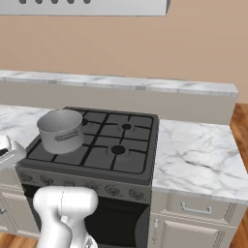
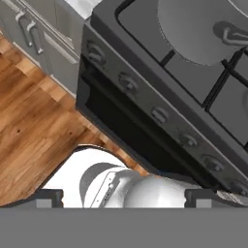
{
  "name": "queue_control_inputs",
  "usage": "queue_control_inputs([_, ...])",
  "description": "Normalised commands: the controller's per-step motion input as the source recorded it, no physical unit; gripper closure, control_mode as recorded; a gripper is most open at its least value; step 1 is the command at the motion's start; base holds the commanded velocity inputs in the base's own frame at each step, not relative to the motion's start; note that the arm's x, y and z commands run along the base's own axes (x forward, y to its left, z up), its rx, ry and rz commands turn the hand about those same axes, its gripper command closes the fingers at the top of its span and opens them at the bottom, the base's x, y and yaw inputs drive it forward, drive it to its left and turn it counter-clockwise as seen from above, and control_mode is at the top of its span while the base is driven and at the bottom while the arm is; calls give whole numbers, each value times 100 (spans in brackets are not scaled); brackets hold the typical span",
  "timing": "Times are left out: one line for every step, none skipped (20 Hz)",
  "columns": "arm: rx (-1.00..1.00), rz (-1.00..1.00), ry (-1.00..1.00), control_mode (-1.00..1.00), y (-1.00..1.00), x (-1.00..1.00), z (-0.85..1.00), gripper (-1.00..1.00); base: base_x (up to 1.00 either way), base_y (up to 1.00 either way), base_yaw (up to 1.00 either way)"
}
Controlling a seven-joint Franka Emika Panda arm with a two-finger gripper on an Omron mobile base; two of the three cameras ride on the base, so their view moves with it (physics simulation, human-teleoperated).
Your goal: Turn off the front left burner of the stove.
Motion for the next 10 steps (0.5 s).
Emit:
queue_control_inputs([-18,20,-12,-100,31,0,-55,-100,0,0,0])
queue_control_inputs([-20,21,-14,-100,34,0,-58,-100,0,0,0])
queue_control_inputs([-20,22,-15,-100,30,0,-62,-100,0,0,0])
queue_control_inputs([-19,25,-16,-100,28,0,-70,-100,0,0,0])
queue_control_inputs([-17,26,-19,-100,18,0,-72,-100,0,0,0])
queue_control_inputs([-16,26,-21,-100,18,0,-65,-100,0,0,0])
queue_control_inputs([-15,25,-21,-100,26,14,-63,-100,0,0,0])
queue_control_inputs([-15,25,-16,-100,29,29,-71,-100,0,0,0])
queue_control_inputs([-15,28,-19,-100,27,35,-70,-100,0,0,0])
queue_control_inputs([-14,29,-21,-100,25,31,-73,-100,0,0,0])
